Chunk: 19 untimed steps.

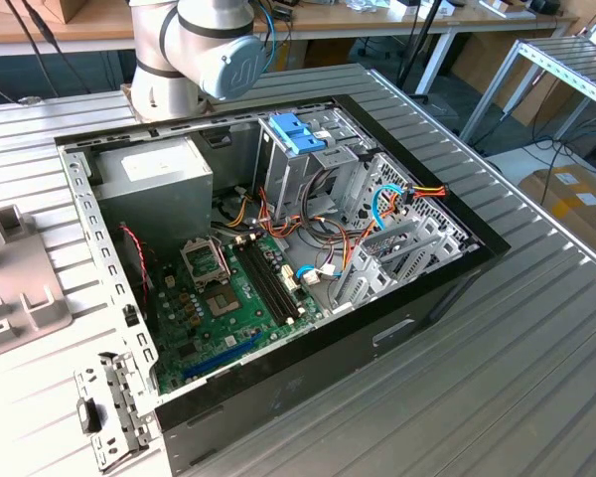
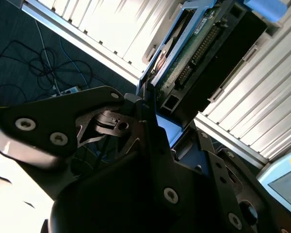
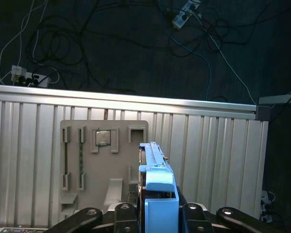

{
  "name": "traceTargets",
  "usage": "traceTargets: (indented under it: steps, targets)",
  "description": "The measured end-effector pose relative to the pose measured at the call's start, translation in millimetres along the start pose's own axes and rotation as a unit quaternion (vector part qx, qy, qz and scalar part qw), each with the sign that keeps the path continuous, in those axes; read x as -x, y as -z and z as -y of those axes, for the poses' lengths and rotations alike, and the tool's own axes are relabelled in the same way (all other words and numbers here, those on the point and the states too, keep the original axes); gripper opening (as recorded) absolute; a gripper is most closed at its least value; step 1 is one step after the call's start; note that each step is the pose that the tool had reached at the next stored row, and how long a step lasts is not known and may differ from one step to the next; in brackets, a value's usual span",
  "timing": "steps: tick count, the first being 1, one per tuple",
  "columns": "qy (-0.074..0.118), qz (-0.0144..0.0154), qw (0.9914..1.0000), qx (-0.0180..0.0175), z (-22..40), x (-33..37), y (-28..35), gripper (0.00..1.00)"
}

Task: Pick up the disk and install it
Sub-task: 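Pick up the disk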

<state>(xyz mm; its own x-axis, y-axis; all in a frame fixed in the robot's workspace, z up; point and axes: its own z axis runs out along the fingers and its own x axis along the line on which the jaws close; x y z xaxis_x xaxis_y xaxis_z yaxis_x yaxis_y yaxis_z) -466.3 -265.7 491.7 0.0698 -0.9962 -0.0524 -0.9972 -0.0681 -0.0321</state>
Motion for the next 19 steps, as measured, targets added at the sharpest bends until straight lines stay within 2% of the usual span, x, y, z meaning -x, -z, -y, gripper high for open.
traceTargets:
  steps: [10, 19]
  targets:
    - [0.0, 0.0, 1.0, 0.0, 0.0, -0.2, 0.2, 0.37]
    - [0.0, 0.0, 1.0, 0.0, 1.8, -4.7, 0.4, 0.37]
